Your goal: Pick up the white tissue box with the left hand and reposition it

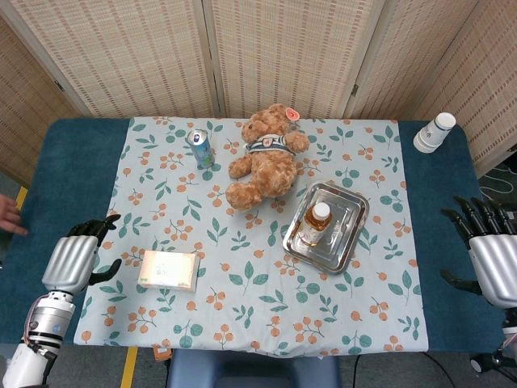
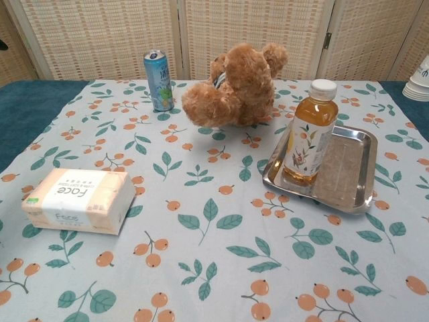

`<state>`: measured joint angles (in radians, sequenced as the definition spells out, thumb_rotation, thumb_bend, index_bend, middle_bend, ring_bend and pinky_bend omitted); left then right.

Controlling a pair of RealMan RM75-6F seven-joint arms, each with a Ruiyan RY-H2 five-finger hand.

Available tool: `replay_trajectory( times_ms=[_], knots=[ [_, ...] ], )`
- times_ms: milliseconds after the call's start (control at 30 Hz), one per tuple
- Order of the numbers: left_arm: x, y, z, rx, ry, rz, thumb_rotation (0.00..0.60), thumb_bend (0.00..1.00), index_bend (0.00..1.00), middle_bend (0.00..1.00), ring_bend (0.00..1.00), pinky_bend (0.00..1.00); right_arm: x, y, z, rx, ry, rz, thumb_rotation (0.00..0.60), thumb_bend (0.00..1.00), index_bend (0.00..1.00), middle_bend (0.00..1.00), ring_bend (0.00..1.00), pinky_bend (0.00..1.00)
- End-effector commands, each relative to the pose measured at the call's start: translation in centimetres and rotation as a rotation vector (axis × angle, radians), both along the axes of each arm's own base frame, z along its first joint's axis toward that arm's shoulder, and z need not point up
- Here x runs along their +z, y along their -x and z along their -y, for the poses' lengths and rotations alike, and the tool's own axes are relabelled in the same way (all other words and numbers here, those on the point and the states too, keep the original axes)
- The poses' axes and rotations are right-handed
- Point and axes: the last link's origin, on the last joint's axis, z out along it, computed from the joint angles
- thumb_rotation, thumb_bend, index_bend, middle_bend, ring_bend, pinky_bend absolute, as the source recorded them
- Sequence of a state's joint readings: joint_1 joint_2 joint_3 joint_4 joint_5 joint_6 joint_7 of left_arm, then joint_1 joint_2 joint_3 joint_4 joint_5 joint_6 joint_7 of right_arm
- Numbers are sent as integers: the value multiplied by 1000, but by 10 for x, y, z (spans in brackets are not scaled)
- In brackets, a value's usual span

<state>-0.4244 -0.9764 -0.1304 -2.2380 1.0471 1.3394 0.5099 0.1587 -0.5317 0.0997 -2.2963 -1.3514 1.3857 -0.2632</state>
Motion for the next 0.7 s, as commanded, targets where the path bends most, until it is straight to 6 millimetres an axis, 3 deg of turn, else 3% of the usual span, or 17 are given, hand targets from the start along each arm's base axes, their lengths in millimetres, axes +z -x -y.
replay_trajectory(
  times_ms=[33, 533, 700],
  knots=[
    [0, -1, 0, -4, -1, -1, 600, 321, 145, 253, 163, 206, 0, 0, 0, 0, -1, -1, 600, 118, 161, 48, 0, 0],
    [2, -26, 7, -85, -22, 29, 600, 321, 144, 252, 163, 207, 5, -4, -4, 16, 10, 8, 600, 118, 160, 48, 0, 0],
    [-5, -29, 15, -154, -63, 14, 600, 289, 87, 213, 116, 203, 2, -3, -2, 17, 7, -5, 600, 118, 160, 48, 0, 0]
  ],
)
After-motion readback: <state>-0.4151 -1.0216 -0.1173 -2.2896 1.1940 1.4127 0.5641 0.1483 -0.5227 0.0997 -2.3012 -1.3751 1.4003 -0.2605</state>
